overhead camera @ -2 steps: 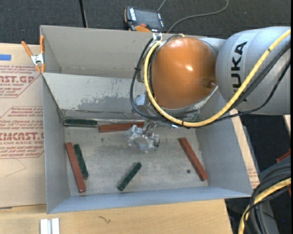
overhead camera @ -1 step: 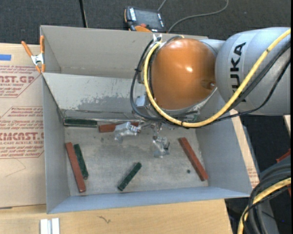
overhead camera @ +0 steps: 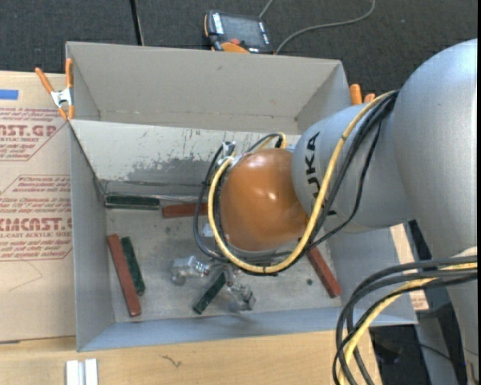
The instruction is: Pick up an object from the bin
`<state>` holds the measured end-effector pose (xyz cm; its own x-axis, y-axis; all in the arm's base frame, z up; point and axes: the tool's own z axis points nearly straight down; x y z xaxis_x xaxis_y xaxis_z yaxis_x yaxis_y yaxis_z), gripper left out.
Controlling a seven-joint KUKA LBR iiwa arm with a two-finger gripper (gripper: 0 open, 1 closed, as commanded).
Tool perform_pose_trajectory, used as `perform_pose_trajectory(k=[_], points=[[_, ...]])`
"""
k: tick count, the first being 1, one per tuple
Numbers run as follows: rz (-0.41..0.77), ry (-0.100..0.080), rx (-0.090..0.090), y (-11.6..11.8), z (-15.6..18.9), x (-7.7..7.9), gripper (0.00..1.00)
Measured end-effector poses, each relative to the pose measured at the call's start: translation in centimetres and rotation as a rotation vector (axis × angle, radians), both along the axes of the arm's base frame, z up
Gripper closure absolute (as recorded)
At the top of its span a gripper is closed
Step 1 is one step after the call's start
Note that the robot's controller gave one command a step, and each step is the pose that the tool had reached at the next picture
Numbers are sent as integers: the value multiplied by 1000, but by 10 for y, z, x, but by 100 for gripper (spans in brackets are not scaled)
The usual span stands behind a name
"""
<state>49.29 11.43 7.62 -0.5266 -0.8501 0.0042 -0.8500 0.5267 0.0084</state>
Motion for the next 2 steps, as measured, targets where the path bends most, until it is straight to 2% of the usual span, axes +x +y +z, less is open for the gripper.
perform_pose_trajectory(k=[1, 2], points=[[-1, -8, 1, 0, 4, 3, 100], [155, -18, 1, -27, 164, 12, 100]])
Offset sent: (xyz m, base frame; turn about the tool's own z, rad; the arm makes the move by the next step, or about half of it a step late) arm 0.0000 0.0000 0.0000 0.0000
